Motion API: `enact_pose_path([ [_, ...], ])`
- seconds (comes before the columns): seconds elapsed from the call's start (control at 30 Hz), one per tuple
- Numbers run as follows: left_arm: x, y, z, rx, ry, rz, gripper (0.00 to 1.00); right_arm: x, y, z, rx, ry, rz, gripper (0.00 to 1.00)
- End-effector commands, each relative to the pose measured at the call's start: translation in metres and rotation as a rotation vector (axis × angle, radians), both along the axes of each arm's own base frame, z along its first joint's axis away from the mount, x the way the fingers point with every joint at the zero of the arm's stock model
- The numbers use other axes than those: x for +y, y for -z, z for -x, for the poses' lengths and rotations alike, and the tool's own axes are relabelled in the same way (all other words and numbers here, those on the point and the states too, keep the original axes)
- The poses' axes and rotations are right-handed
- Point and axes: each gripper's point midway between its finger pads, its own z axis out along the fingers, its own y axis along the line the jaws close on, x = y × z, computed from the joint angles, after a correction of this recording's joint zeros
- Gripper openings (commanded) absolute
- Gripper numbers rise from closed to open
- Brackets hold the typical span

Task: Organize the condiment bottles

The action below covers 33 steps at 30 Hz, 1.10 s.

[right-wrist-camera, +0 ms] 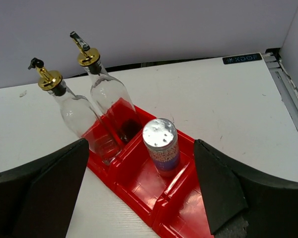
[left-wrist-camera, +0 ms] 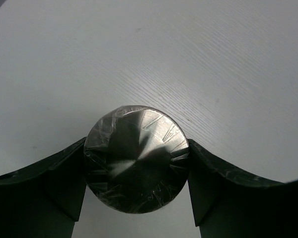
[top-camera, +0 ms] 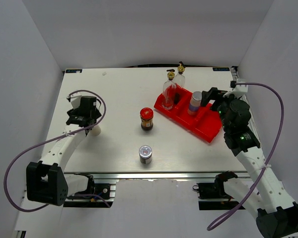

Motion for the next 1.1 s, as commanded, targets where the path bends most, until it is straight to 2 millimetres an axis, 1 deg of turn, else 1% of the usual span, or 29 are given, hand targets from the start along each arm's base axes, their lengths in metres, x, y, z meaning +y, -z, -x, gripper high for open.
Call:
enact_pose_path([
  [0.0,-0.031,-0.067,-0.024,-0.197,0.160,0.101,0.22,-0.015,0.004,0.004,0.013,0.085,-0.042,0.90],
  [0.03,-0.039,-0.083,-0.030,-0.249,0.208,0.119,0.19,-0.022,0.004,0.005,0.010,0.125,-0.045,0.89],
  [0.07,-0.059,-0.100,-0.034,-0.296,0.299,0.170,0.16,-0.026,0.007,0.006,0.012,0.146,-0.045,0.89],
  [0.1,-0.071,-0.114,-0.036,-0.338,0.355,0.191,0.14,-0.029,0.013,0.006,0.023,0.162,-0.044,0.89],
  [0.13,-0.083,-0.136,-0.038,-0.411,0.418,0.210,0.14,-0.034,0.014,0.008,0.020,0.192,-0.056,0.89],
  [0.17,-0.111,-0.154,-0.035,-0.453,0.524,0.249,0.14,-0.037,0.025,0.010,0.053,0.207,-0.043,0.89],
  [0.2,-0.126,-0.167,-0.033,-0.487,0.575,0.252,0.14,-0.039,0.026,0.010,0.056,0.221,-0.046,0.89],
  [0.23,-0.140,-0.177,-0.032,-0.513,0.615,0.246,0.14,-0.047,0.028,0.011,0.060,0.268,-0.047,0.89],
  [0.27,-0.172,-0.183,-0.023,-0.507,0.712,0.228,0.14,-0.051,0.030,0.012,0.066,0.293,-0.055,0.89],
  [0.3,-0.187,-0.200,-0.020,-0.533,0.754,0.221,0.14,-0.056,0.034,0.013,0.080,0.322,-0.053,0.89],
  [0.33,-0.202,-0.205,-0.017,-0.537,0.813,0.212,0.14,-0.063,0.036,0.013,0.085,0.365,-0.047,0.89],
  [0.37,-0.230,-0.202,-0.013,-0.516,0.890,0.221,0.14,-0.069,0.040,0.014,0.094,0.395,-0.056,0.89],
  [0.43,-0.257,-0.218,-0.006,-0.540,0.984,0.225,0.14,-0.079,0.052,0.014,0.133,0.448,-0.055,0.89],
  [0.47,-0.278,-0.211,-0.002,-0.513,1.041,0.211,0.13,-0.090,0.056,0.014,0.149,0.485,-0.066,0.89],
  [0.5,-0.287,-0.215,0.001,-0.516,1.061,0.202,0.13,-0.094,0.059,0.015,0.161,0.505,-0.085,0.90],
  [0.53,-0.294,-0.227,0.003,-0.534,1.087,0.184,0.13,-0.104,0.064,0.016,0.181,0.526,-0.090,0.89],
  [0.6,-0.320,-0.230,0.013,-0.537,1.165,0.186,0.13,-0.107,0.068,0.015,0.191,0.518,-0.121,0.89],
  [0.67,-0.341,-0.239,0.022,-0.558,1.237,0.190,0.15,-0.119,0.071,0.015,0.196,0.539,-0.144,0.89],
  [0.7,-0.353,-0.228,0.019,-0.528,1.257,0.183,0.15,-0.116,0.074,0.013,0.210,0.509,-0.156,0.89],
  [0.73,-0.362,-0.234,0.020,-0.538,1.274,0.181,0.15,-0.121,0.077,0.013,0.214,0.515,-0.162,0.89],
  [0.77,-0.369,-0.232,0.018,-0.529,1.283,0.175,0.15,-0.120,0.078,0.012,0.216,0.505,-0.168,0.89],
  [0.8,-0.382,-0.215,0.010,-0.489,1.297,0.164,0.15,-0.119,0.078,0.012,0.219,0.492,-0.172,0.90],
  [0.83,-0.390,-0.212,0.008,-0.483,1.317,0.166,0.15,-0.119,0.078,0.013,0.217,0.493,-0.173,0.89],
  [0.87,-0.397,-0.219,0.004,-0.497,1.324,0.174,0.15,-0.119,0.078,0.013,0.215,0.490,-0.174,0.89],
  [0.9,-0.404,-0.214,0.001,-0.480,1.335,0.179,0.15,-0.119,0.078,0.014,0.216,0.493,-0.172,0.89],
  [0.93,-0.417,-0.199,-0.006,-0.446,1.353,0.180,0.14,-0.120,0.075,0.015,0.206,0.493,-0.173,0.89],
  [0.97,-0.427,-0.205,-0.004,-0.459,1.387,0.199,0.14,-0.120,0.075,0.016,0.203,0.492,-0.172,0.89],
  [1.0,-0.438,-0.195,-0.008,-0.446,1.397,0.198,0.14,-0.123,0.072,0.018,0.191,0.503,-0.174,0.90],
  [1.07,-0.448,-0.190,-0.013,-0.439,1.403,0.197,0.14,-0.129,0.071,0.020,0.183,0.519,-0.177,0.89],
])
